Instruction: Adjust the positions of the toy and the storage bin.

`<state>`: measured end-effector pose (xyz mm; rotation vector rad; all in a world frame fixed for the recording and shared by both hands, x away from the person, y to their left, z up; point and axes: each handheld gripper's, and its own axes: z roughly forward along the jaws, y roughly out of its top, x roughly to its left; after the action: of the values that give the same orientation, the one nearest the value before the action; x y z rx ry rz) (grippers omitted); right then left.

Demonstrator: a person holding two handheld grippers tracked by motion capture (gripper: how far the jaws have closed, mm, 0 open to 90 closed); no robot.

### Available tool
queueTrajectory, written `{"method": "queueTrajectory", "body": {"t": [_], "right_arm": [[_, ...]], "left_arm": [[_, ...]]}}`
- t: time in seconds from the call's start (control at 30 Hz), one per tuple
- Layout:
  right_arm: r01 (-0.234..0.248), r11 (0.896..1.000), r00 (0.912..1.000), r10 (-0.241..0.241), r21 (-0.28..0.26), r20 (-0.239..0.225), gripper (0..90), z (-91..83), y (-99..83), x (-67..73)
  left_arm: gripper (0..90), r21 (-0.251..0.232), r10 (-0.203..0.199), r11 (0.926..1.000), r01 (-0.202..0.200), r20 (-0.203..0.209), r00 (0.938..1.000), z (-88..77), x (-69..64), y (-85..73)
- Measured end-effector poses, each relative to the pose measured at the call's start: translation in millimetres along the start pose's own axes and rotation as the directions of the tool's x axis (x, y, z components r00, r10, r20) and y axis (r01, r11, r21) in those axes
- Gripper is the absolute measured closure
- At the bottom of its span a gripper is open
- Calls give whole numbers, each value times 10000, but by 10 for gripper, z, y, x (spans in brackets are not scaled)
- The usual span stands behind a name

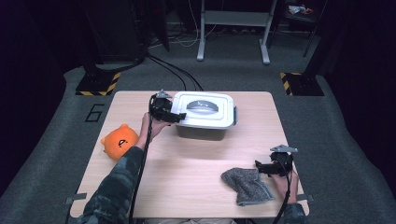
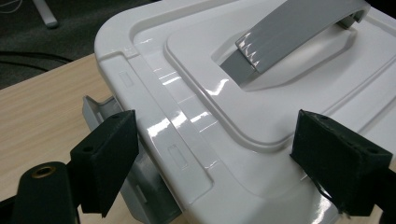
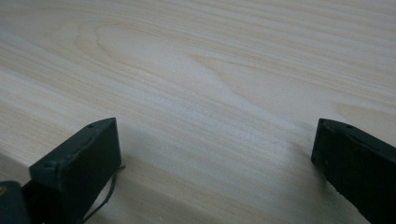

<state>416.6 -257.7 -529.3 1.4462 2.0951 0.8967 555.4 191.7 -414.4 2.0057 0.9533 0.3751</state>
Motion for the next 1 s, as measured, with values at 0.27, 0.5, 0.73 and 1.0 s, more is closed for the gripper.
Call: {"method": "queueTrajectory", "body": {"t": [0.27, 0.5, 0.73, 1.0], "right_arm": [[8, 10000, 10000, -8, -4, -2, 7, 0, 0, 0], [12, 10000, 10000, -12, -5, -13, 7, 0, 0, 0], [19, 10000, 10000, -19, -7, -16, 8, 0, 0, 0], [19, 10000, 10000, -19, -7, -16, 8, -1, 0, 0]], "left_arm": [[147, 125, 308, 9994, -311, 215, 9993, 66, -91, 59], [146, 176, 314, 9993, -321, 376, 9988, 110, -151, 88], [90, 147, 184, 9997, -185, 87, 9998, 76, -158, 95], [1, -482, -50, 9988, 49, -18, 10000, -207, -254, 26]]}}
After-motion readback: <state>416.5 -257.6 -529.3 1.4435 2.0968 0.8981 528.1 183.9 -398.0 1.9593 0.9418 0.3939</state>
